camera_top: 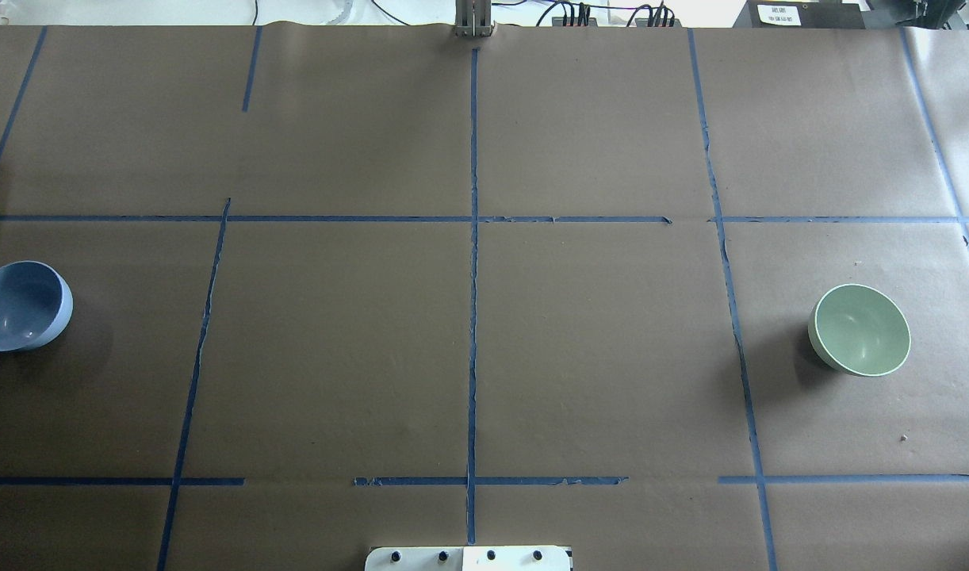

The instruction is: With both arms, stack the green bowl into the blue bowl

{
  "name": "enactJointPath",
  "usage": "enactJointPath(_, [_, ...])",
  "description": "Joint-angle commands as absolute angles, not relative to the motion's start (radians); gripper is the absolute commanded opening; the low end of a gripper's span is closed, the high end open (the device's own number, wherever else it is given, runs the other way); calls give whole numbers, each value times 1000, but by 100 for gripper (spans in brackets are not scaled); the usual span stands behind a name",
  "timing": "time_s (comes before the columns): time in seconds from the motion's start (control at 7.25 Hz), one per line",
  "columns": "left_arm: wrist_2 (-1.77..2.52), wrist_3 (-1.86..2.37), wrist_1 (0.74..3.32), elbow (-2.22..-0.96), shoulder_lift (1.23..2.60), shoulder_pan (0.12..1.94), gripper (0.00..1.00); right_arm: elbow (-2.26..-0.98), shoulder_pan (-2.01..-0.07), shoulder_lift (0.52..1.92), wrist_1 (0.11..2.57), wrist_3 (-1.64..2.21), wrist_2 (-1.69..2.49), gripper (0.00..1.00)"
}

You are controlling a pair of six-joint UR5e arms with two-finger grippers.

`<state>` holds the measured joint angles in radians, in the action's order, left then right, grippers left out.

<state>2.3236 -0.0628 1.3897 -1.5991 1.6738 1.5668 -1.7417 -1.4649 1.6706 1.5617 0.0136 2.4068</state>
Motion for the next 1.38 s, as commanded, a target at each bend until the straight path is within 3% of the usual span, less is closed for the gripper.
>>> enactJointPath(0.0, [2318,-93,1378,-1606,1687,1569,100,-1741,-1447,1664,1563,17,2373,100])
enactJointPath(0.83, [2325,-103,1396,-1597,1655,1565,100,-1738,-1447,1663,1563,23,2378,100])
enactJointPath(1.24, [2332,200,1644,-1594,1632,1297,100,-1733,-1447,1663,1560,23,2382,100])
